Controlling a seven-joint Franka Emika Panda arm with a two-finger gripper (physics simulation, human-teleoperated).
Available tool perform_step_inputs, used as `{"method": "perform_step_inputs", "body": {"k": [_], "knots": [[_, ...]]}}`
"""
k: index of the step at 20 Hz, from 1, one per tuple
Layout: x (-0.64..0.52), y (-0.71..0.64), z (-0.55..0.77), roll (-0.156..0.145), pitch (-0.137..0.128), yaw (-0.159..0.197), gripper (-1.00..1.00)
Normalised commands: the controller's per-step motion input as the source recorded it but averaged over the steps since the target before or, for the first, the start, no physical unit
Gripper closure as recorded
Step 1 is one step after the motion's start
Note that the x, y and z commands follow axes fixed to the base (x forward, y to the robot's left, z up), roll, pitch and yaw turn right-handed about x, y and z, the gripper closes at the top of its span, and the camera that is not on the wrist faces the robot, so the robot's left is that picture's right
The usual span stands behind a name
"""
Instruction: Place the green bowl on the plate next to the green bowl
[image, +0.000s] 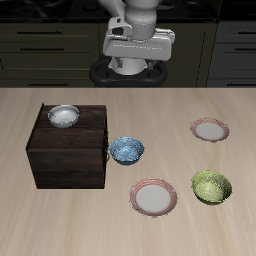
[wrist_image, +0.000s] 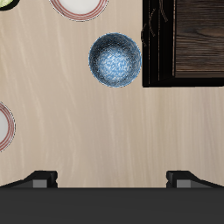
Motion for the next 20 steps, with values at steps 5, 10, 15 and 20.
{"method": "perform_step_inputs", "body": {"k": [5, 10, 15, 20], "knots": [[0.25, 0.27, 0.12, 0.014, -0.005, 0.004, -1.0], [0.27, 0.27, 0.1, 0.014, -0.007, 0.002, -1.0], [0.32, 0.3, 0.08, 0.0, -0.014, 0.003, -1.0], [0.23, 0.2, 0.08, 0.0, -0.001, -0.008, -1.0]]}}
